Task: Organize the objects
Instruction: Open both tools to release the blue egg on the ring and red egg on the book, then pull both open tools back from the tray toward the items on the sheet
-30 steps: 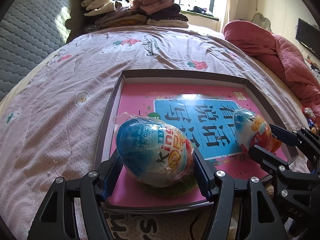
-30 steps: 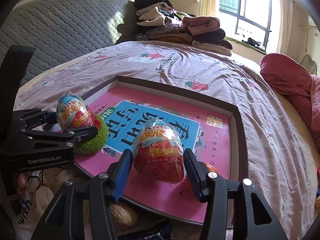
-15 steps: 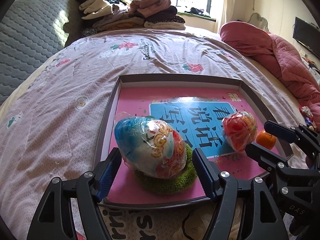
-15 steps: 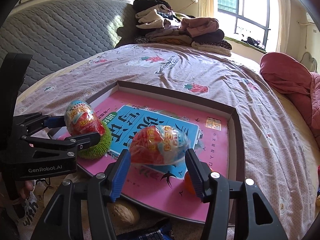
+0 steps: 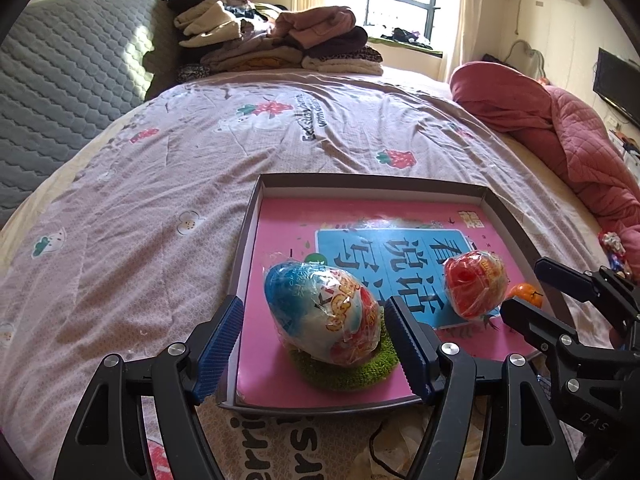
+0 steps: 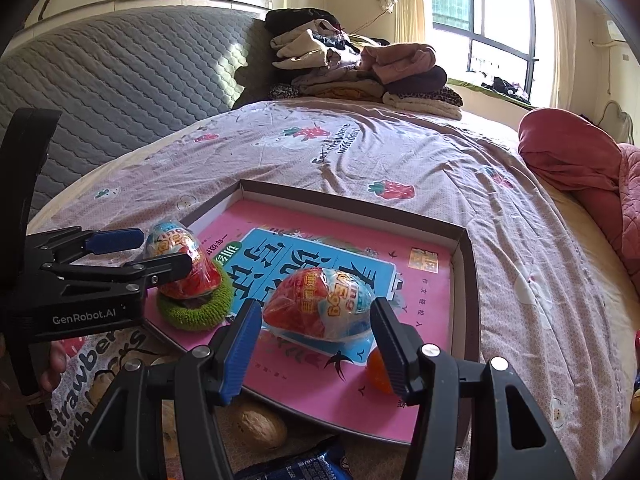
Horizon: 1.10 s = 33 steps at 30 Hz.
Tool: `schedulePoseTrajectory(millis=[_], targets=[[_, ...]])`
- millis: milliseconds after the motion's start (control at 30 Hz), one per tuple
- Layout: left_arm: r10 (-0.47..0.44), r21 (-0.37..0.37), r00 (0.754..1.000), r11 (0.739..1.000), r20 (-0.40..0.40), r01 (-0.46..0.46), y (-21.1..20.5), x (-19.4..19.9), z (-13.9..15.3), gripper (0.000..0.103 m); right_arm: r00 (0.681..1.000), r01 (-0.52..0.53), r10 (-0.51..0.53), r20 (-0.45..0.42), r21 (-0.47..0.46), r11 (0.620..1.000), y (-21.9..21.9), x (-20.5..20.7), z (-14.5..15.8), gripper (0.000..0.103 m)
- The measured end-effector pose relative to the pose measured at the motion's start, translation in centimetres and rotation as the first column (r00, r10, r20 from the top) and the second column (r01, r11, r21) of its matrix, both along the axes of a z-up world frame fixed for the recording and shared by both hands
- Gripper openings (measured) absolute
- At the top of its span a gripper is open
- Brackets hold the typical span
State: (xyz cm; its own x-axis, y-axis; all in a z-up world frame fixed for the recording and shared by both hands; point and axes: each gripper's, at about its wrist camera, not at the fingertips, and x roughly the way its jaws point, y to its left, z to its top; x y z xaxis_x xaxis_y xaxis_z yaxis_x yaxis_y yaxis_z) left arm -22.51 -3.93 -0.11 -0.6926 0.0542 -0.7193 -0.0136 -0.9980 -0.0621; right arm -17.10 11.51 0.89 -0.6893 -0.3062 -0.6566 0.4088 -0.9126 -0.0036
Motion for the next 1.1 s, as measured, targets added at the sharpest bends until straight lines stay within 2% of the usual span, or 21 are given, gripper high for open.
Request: schedulePoseTrajectory(millis=[933, 1100], targets=[[-0.002, -0.005, 0.996, 1.000, -0.087, 0.002, 2.0, 5.2, 4.4, 0.074, 0.997, -0.014, 0.009, -0.075, -0.065, 0.998, 1.0, 2.6, 4.5, 0.060], [-0.012, -0.025, 0.995, 1.000, -0.102, 0.010, 3.0, 6.3, 5.1, 0.074, 0.995, -0.014, 0.007, -0.095, -0.078, 0.997, 1.4, 3.3, 5.5, 0.061]])
